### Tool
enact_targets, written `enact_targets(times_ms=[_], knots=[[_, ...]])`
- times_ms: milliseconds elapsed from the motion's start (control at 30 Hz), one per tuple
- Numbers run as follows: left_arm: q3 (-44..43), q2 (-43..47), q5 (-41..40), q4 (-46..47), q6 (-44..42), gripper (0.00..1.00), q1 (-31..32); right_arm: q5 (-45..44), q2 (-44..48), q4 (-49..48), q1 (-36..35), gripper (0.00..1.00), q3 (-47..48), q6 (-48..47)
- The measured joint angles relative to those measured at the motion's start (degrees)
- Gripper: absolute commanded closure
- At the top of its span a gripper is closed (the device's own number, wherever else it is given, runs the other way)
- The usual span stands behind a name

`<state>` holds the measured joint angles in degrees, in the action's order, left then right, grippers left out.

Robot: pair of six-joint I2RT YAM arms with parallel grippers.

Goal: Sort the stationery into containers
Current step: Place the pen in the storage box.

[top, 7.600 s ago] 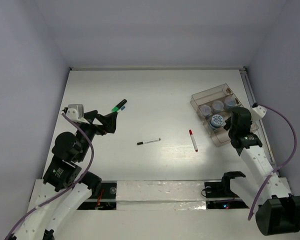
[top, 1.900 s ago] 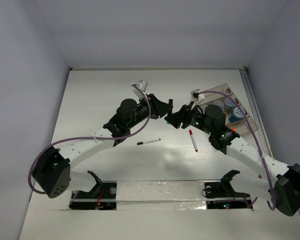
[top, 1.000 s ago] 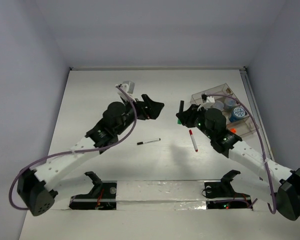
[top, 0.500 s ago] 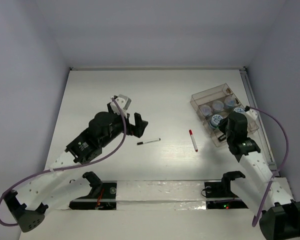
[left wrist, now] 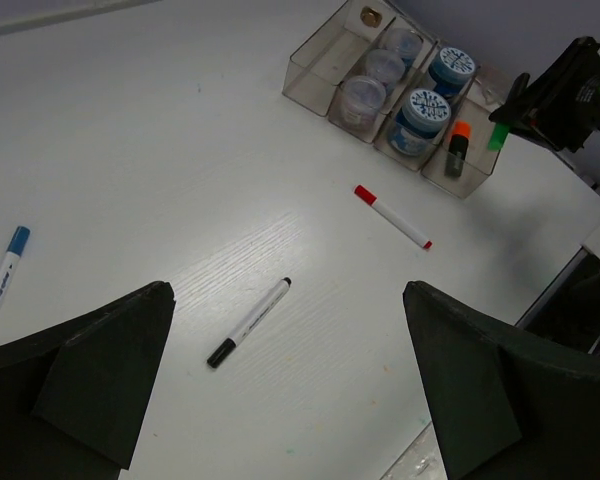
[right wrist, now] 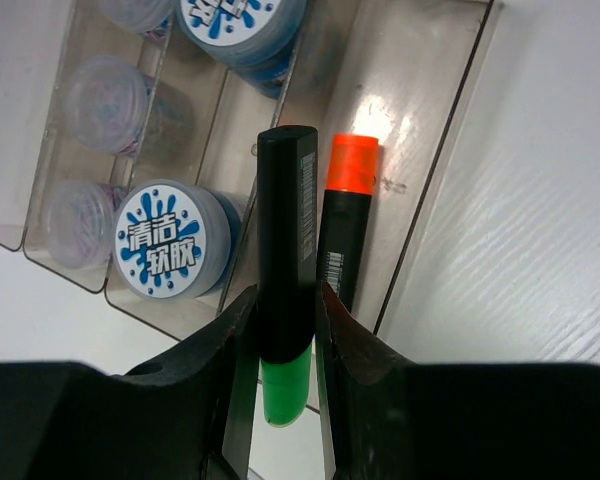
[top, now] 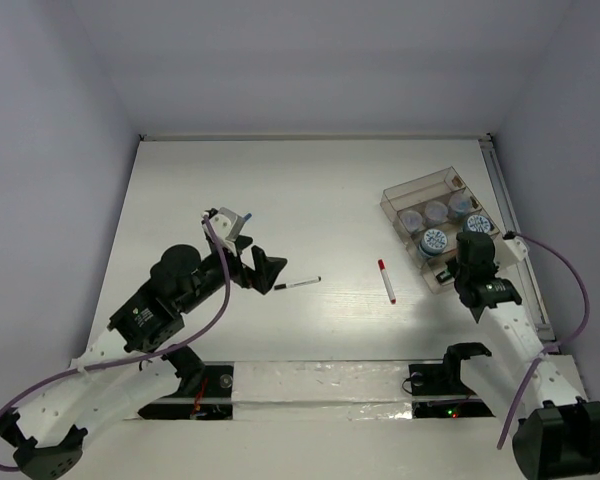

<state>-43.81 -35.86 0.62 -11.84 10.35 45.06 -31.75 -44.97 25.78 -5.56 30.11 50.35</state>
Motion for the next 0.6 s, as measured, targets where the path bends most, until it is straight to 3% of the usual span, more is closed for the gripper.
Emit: enact_targets(times_ms=[167,233,367,467,600], knots=[[0.0,0.7,0.3,0.0,0.0,0.01,0.0,-0.5,-3.0,0.5,0.6,0.75,0.0,2.2],[0.0,0.9,0.3,0.0,0.0,0.01,0.0,-0.5,-4.0,0.6,0.6,0.64,0.0,2.6],[0.0,1.2,0.2,0.0,0.0,0.01,0.0,-0.9,-4.2,0.6,0.7,0.3,0.0,2.8],[0.0,1.3,0.2,0.0,0.0,0.01,0.0,-1.0,-4.2,0.6,0.7,0.19,0.2,1.8],[0.0,1.2,0.0,0.0,0.0,0.01,0.0,-0.4,-3.8,0.5,0.7,0.15,1.3,-2.4]])
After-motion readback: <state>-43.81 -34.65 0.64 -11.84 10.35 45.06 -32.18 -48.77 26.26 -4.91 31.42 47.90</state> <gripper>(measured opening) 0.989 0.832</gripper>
